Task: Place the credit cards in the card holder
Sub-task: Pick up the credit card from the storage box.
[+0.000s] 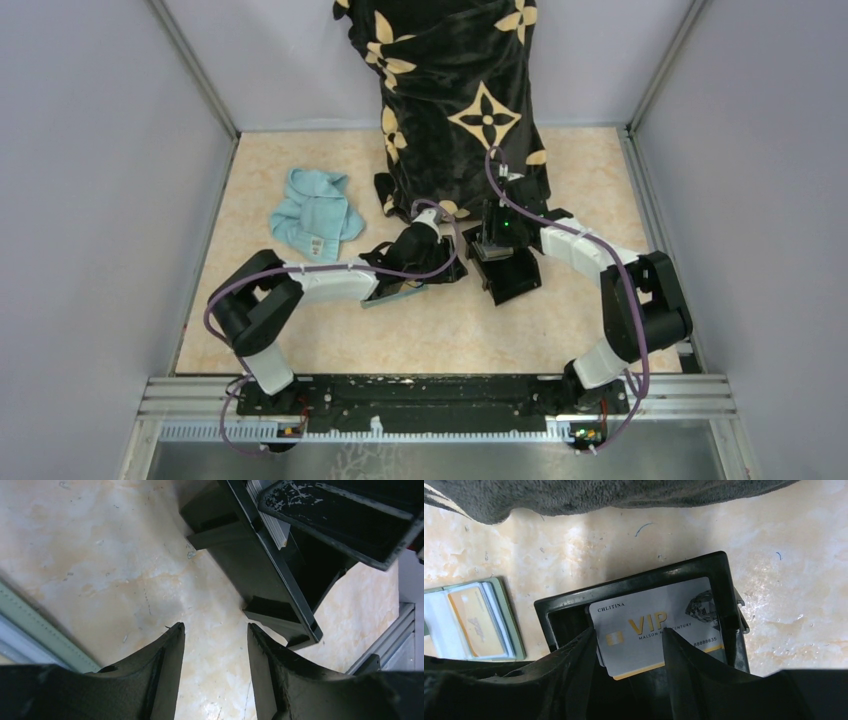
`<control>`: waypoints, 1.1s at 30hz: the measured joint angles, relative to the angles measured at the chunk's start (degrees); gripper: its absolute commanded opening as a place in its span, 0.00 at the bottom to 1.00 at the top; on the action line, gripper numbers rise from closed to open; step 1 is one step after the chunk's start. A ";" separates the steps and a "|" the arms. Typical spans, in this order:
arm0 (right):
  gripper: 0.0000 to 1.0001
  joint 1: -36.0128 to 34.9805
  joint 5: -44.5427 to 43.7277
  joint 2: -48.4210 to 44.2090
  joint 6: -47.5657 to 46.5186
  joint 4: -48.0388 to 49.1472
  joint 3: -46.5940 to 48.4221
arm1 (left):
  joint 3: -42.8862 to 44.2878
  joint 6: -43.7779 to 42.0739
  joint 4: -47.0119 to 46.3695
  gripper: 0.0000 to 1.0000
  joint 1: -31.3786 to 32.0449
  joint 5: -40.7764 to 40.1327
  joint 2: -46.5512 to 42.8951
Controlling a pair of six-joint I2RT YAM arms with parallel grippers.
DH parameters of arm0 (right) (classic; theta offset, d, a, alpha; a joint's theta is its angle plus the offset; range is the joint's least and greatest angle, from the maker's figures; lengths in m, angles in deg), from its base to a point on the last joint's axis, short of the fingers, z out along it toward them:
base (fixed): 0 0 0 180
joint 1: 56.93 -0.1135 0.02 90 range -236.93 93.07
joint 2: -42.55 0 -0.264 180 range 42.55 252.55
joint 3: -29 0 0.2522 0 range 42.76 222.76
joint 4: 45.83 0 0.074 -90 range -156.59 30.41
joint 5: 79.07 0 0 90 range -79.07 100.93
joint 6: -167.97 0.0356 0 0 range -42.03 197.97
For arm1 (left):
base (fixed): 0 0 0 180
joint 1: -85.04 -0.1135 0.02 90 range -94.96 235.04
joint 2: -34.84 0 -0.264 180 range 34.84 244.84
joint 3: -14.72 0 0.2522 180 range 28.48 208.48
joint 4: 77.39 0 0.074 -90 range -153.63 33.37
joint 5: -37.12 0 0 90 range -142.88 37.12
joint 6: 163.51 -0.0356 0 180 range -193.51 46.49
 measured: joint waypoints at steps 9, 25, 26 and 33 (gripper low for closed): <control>0.53 -0.13 -0.50 1.07 -0.83 0.11 0.70 | 4.07 0.96 0.24 0.53 0.17 -0.24 6.78; 0.41 -0.33 0.61 2.23 -0.92 1.53 1.79 | 8.96 1.16 1.09 0.52 -0.07 -2.32 11.58; 0.40 -0.44 0.57 2.27 -0.92 1.57 1.81 | 9.14 1.16 1.29 0.52 -0.11 -2.34 11.67; 0.37 -0.96 0.31 2.45 -0.90 1.11 2.49 | 9.44 1.16 1.49 0.52 -0.17 -2.43 11.89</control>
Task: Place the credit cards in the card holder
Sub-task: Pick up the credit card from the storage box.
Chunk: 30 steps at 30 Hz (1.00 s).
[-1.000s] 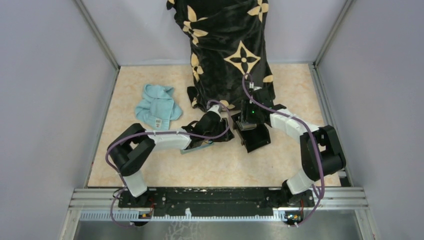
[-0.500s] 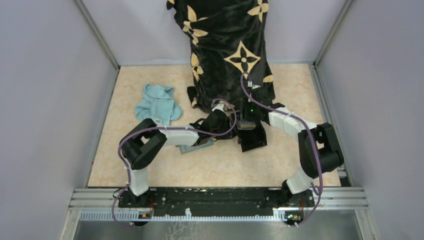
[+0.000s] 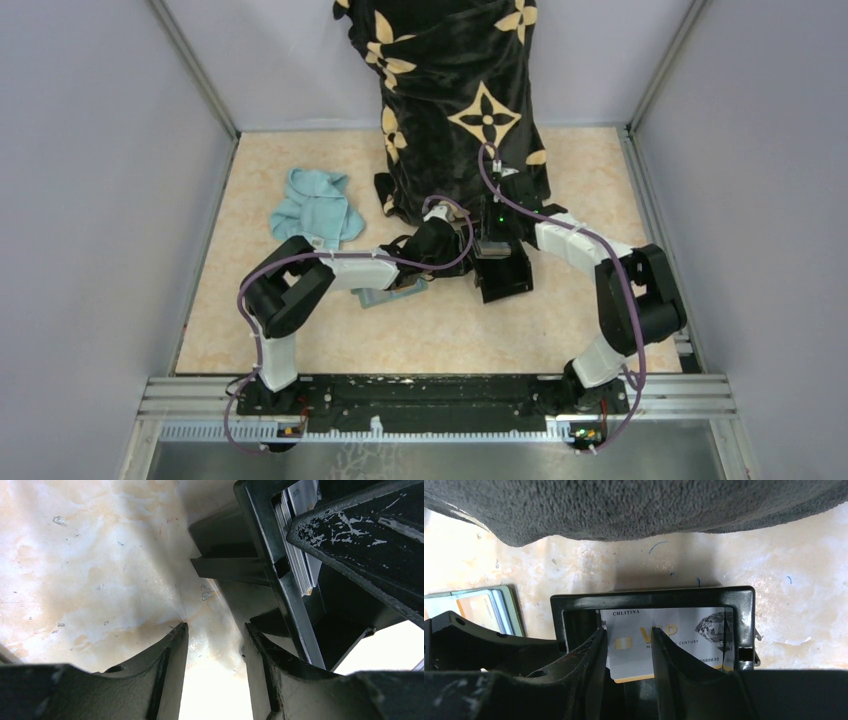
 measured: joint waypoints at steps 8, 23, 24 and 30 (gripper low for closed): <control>0.35 -0.26 -0.59 0.02 0.04 -0.17 0.11 | 0.00 0.00 0.02 0.52 0.00 0.00 0.00; 0.33 -0.39 -1.11 -0.04 0.09 -1.07 0.48 | 0.00 0.00 -0.07 0.51 -0.37 0.02 0.00; 0.33 -0.39 -1.11 -0.04 0.11 -1.09 0.48 | 0.00 0.00 -0.07 0.51 -0.37 0.02 0.00; 0.33 -0.24 -1.11 -0.28 0.09 -1.64 0.50 | 0.09 0.00 -0.07 0.51 -0.37 0.04 0.00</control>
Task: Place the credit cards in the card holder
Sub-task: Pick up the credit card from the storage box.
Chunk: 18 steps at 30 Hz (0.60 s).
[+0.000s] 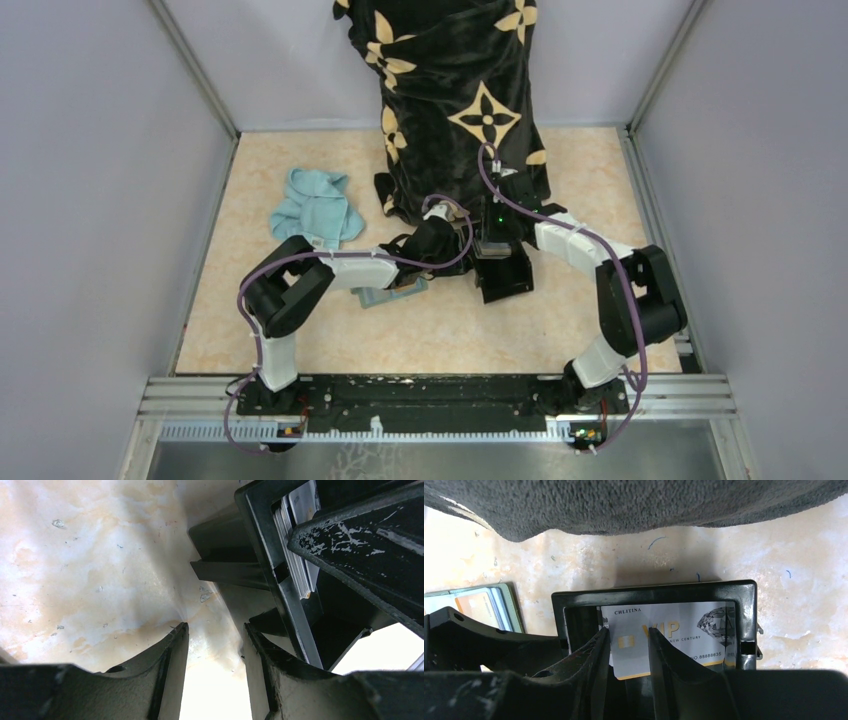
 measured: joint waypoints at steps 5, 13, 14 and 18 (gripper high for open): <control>0.32 0.13 -0.35 -0.26 -0.04 -0.59 0.00 | 0.50 0.00 0.00 0.51 -0.15 0.00 0.00; 0.31 0.52 -0.61 -0.83 -0.07 -2.12 0.00 | 0.55 0.00 -0.37 0.51 -0.22 0.07 0.00; 0.31 0.55 -0.66 -0.87 -0.09 -2.27 0.00 | 0.55 0.00 -0.39 0.51 -0.22 0.07 0.00; 0.31 0.83 -0.76 -1.14 -0.11 -2.93 0.00 | 0.59 0.02 -0.42 0.51 -0.22 0.09 0.02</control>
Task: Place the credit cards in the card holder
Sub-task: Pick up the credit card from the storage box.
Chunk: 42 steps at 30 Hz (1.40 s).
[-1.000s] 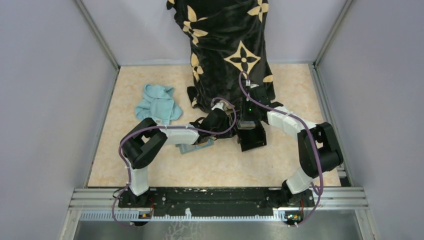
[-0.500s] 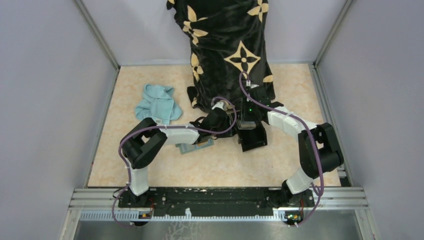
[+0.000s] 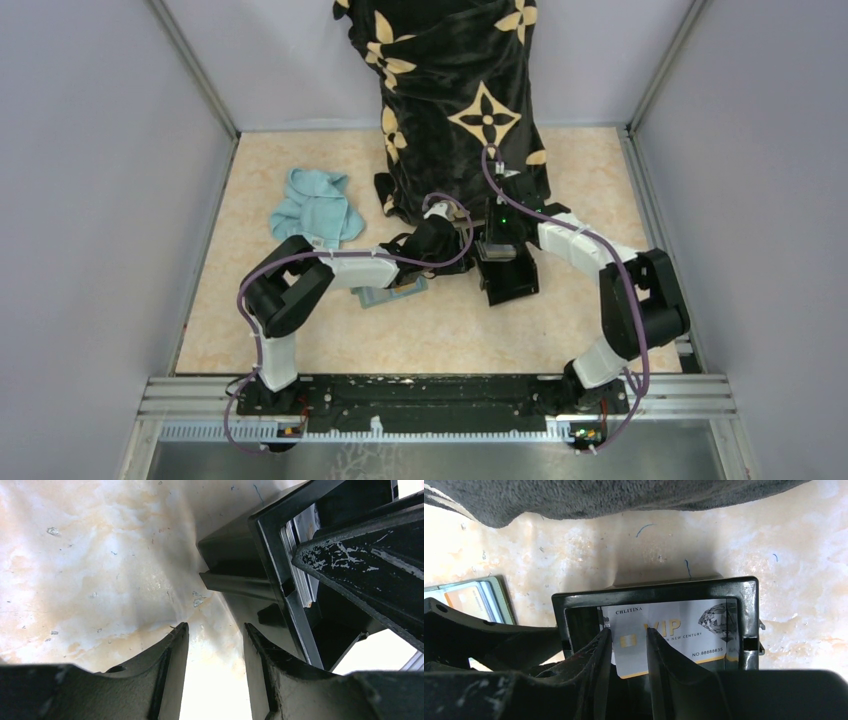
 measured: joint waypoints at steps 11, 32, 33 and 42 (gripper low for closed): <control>0.31 0.76 -0.85 -0.98 -0.09 -2.56 0.00 | 0.35 0.22 -0.98 0.51 0.00 0.35 1.38; 0.30 1.55 -2.71 -2.89 -1.25 -5.20 -0.02 | 1.99 1.25 -1.20 0.51 0.00 0.74 2.56; 0.30 1.55 -2.93 -2.99 -1.38 -5.31 -0.02 | 1.99 1.25 -1.20 0.51 0.00 0.74 2.56; 0.28 1.55 -6.71 -5.09 -2.05 -7.23 -0.02 | 1.99 1.27 -1.22 0.51 0.00 0.81 2.58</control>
